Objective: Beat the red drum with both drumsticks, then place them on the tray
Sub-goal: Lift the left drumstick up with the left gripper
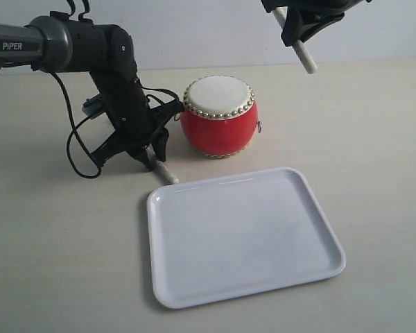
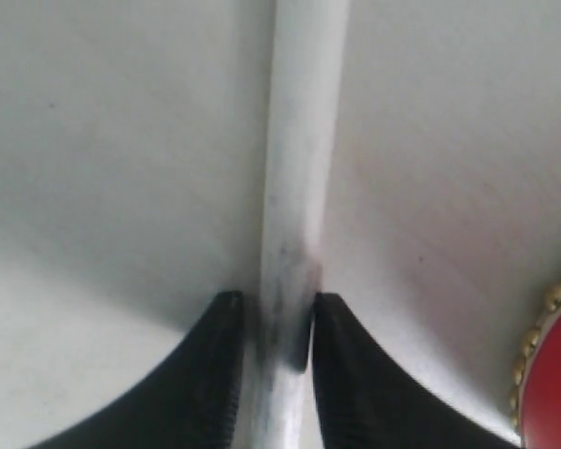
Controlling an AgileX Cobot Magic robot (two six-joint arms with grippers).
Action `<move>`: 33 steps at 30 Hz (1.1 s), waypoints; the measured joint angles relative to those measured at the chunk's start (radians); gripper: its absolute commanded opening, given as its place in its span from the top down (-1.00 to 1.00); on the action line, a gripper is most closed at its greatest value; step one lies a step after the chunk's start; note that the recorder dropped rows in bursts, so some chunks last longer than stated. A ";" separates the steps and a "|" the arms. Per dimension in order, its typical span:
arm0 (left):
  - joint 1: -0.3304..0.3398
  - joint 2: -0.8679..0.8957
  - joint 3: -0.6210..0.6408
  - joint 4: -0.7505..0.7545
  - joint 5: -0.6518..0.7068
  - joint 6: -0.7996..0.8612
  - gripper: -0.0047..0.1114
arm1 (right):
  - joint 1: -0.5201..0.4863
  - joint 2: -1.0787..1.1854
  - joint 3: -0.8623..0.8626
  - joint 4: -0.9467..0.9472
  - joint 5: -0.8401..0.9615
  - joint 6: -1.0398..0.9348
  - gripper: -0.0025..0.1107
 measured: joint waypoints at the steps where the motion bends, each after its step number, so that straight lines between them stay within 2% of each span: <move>1: 0.000 0.000 0.000 0.000 0.000 -0.003 0.51 | 0.000 0.000 0.000 0.000 0.000 0.000 0.96; 4: 0.000 0.000 0.000 0.000 0.000 -0.004 0.50 | 0.000 0.000 0.000 0.000 0.002 0.000 0.96; 5: 0.000 0.000 0.000 0.000 0.000 -0.004 0.54 | 0.000 0.000 0.000 0.000 0.002 0.000 0.96; 9: 0.020 0.000 0.000 0.002 0.035 0.017 0.92 | 0.000 0.000 0.000 0.015 0.002 0.000 0.96; 15: 0.077 -0.064 0.002 0.002 0.052 0.116 0.92 | 0.000 0.000 0.000 0.023 0.002 -0.017 0.96; 17: 0.098 -0.102 0.002 0.002 0.050 0.197 0.92 | 0.000 0.000 0.000 0.023 0.002 -0.023 0.96; 22: 0.153 -0.198 0.002 0.002 0.052 0.629 0.92 | 0.000 0.000 0.000 0.023 0.000 -0.058 0.96; 25: 0.163 -0.224 0.002 0.013 0.080 0.811 0.92 | 0.000 0.000 0.000 0.023 0.021 -0.081 0.96; 29: 0.163 -0.241 0.002 0.015 0.124 1.009 0.92 | 0.000 0.000 0.000 0.023 0.070 -0.113 0.96; 33: 0.161 -0.241 0.002 0.015 0.182 1.139 0.92 | 0.000 0.000 0.000 -0.007 0.078 -0.123 0.96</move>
